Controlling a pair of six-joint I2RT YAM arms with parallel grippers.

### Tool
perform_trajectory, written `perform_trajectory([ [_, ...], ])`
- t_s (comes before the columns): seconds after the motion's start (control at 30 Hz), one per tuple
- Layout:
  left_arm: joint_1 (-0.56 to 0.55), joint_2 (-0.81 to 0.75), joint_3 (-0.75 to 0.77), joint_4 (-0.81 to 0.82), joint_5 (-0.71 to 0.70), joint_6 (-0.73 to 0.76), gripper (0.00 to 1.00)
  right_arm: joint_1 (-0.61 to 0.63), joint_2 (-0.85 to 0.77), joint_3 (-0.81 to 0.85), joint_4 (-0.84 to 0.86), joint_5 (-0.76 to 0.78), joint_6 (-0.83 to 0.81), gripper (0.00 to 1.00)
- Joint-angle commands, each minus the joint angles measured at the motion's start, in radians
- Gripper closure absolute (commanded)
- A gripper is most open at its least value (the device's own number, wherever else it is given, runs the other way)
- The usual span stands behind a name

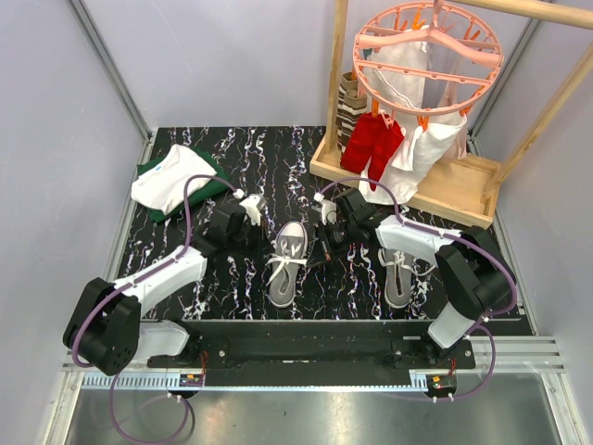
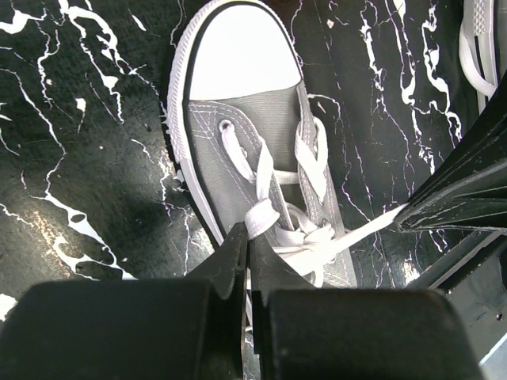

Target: Tie the shoes

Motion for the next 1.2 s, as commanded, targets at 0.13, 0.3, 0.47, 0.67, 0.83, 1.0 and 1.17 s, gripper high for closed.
perform_trajectory([
  [0.13,0.045,0.015,0.009,0.037,-0.013,0.010,1.00,-0.010,0.003,0.025,-0.039,-0.002,-0.034,1.00],
  [0.3,0.044,-0.022,0.033,0.032,0.074,0.039,0.57,-0.013,0.017,0.088,-0.041,-0.090,-0.010,0.68],
  [0.47,0.041,-0.144,0.048,-0.091,0.052,0.158,0.42,-0.032,-0.052,0.101,-0.044,-0.076,0.012,0.25],
  [0.67,-0.068,-0.191,0.032,-0.147,-0.032,0.138,0.35,-0.082,-0.130,0.069,-0.064,-0.048,0.007,0.02],
  [0.83,-0.146,-0.094,0.073,-0.125,-0.100,0.132,0.35,-0.101,-0.167,0.043,-0.070,-0.033,0.001,0.02],
  [1.0,-0.162,-0.033,0.121,-0.128,-0.137,0.158,0.36,-0.105,-0.187,0.027,-0.079,-0.027,-0.011,0.02],
  [1.17,-0.146,-0.083,0.156,-0.188,-0.118,0.217,0.27,-0.124,-0.244,0.015,-0.103,0.004,-0.042,0.00],
])
